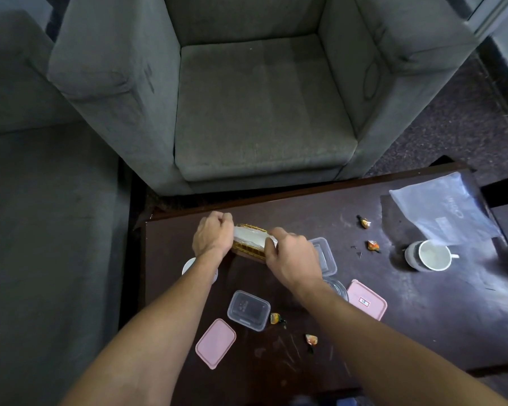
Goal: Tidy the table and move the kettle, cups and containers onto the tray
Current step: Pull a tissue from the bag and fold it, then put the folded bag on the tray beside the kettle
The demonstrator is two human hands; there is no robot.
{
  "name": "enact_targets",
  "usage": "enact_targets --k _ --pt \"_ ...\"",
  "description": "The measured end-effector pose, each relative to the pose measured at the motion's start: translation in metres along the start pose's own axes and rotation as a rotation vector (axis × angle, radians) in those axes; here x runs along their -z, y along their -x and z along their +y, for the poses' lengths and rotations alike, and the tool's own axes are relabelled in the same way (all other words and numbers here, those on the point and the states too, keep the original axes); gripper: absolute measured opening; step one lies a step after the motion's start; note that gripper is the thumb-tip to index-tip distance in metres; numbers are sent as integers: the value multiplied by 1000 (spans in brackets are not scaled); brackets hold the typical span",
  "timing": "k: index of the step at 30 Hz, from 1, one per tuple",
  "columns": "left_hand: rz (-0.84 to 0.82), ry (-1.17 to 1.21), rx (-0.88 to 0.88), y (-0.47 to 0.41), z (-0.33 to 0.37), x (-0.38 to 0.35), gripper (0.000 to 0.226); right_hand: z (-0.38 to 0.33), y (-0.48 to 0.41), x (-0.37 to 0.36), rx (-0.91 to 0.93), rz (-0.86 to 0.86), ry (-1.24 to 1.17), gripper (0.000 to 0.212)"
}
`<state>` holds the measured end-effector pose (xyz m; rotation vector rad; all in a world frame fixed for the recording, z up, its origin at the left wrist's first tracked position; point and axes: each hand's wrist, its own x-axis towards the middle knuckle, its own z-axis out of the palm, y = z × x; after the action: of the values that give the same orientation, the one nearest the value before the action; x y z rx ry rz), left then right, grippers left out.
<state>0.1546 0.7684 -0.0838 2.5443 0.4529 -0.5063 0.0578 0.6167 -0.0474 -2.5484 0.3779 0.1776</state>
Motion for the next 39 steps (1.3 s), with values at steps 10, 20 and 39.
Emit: enact_targets --k 10,20,39 --pt "-7 42 -15 6 26 3 43 25 16 31 -8 41 -56 26" --pt "-117 43 93 16 10 -2 63 20 19 2 -73 -231 70 48" --pt "-297 23 -555 106 224 -86 25 145 -11 133 -356 193 -49 21"
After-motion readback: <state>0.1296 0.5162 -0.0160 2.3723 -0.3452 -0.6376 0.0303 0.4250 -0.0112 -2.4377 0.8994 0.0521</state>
